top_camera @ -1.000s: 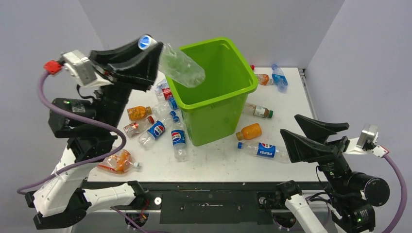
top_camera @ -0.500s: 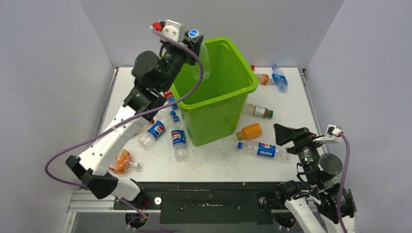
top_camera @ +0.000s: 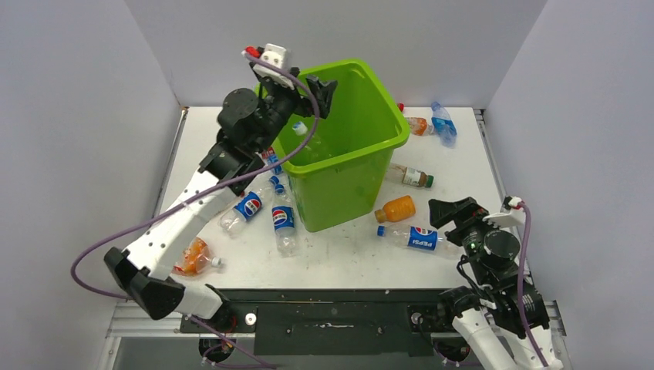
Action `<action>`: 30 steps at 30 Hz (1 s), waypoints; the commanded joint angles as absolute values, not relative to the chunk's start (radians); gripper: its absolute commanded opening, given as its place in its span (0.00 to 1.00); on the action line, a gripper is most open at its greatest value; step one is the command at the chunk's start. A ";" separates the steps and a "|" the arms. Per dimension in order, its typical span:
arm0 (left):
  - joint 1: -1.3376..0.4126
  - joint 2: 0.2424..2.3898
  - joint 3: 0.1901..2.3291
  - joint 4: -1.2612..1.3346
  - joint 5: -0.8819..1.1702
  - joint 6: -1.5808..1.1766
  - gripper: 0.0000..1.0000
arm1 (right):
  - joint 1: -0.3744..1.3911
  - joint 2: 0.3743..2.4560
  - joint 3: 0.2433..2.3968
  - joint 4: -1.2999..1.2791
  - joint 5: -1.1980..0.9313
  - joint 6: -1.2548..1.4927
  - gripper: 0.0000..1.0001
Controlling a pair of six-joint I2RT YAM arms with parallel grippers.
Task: Put the plastic bottles in the bin
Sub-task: Place the plastic bottle in the trash bin, then pick up the plastic bottle at the center of the board.
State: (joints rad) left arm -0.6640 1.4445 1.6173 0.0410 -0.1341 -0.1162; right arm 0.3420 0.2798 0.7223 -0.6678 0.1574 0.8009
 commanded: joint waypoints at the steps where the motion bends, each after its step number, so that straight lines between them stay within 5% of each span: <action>1: -0.674 1.241 1.573 0.192 -0.122 -0.180 0.96 | 0.348 0.335 0.703 -0.696 0.211 0.782 0.90; 16: -0.676 0.373 0.687 0.083 -0.178 -0.166 0.96 | 0.349 0.497 0.632 -0.644 -0.024 0.746 0.90; 21: -0.674 0.272 0.588 0.014 -0.157 -0.219 0.96 | 0.350 0.571 0.678 -0.728 -0.004 0.726 0.90; 30: -0.663 0.262 0.598 -0.173 -0.464 -0.331 0.96 | 0.348 0.622 0.605 -0.548 0.152 0.834 0.90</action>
State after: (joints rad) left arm -0.6704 0.2604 0.5598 -0.0723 -0.2913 -0.2699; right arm 0.3420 0.5980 0.6239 -0.6842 0.0441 0.7879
